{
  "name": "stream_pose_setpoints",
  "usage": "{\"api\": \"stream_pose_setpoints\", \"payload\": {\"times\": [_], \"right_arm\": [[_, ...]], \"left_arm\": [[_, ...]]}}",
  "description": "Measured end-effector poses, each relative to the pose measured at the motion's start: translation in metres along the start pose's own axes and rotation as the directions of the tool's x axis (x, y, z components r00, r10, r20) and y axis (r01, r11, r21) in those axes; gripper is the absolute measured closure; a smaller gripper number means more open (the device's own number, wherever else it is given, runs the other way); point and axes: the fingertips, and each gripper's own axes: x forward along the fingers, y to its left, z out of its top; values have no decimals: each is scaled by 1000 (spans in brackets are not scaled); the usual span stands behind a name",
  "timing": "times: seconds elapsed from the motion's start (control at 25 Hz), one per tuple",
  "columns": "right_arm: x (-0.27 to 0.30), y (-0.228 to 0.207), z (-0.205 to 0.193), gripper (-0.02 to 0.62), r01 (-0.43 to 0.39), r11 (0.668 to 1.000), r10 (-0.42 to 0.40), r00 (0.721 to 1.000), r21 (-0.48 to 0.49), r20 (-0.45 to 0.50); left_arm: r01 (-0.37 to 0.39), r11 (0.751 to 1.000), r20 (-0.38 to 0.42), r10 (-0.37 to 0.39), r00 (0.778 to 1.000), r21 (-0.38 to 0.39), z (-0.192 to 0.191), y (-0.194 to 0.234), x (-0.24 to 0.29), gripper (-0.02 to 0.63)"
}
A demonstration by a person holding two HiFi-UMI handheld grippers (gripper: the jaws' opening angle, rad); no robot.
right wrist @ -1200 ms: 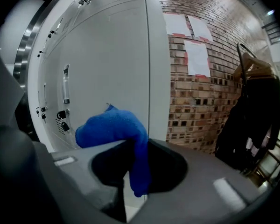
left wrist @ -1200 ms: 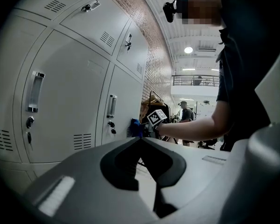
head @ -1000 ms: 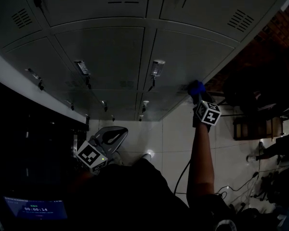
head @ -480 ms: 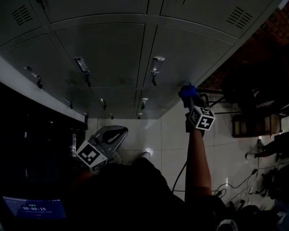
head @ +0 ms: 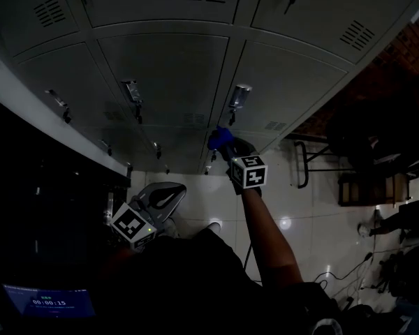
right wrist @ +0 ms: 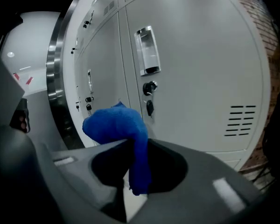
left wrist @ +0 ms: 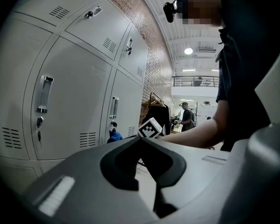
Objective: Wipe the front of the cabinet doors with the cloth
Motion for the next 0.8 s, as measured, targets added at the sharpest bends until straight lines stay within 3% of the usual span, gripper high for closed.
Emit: {"api": "stream_pose_setpoints", "payload": {"times": [0.44, 0.8], "right_arm": [[34, -34, 0, 523, 59, 998, -58, 998, 15, -27], [-1, -91, -5, 523, 170, 985, -169, 985, 38, -24]], "left_arm": [[-81, 997, -3, 81, 997, 2, -1, 20, -29, 603], [-42, 999, -2, 42, 999, 4, 4, 18, -9, 603]]}}
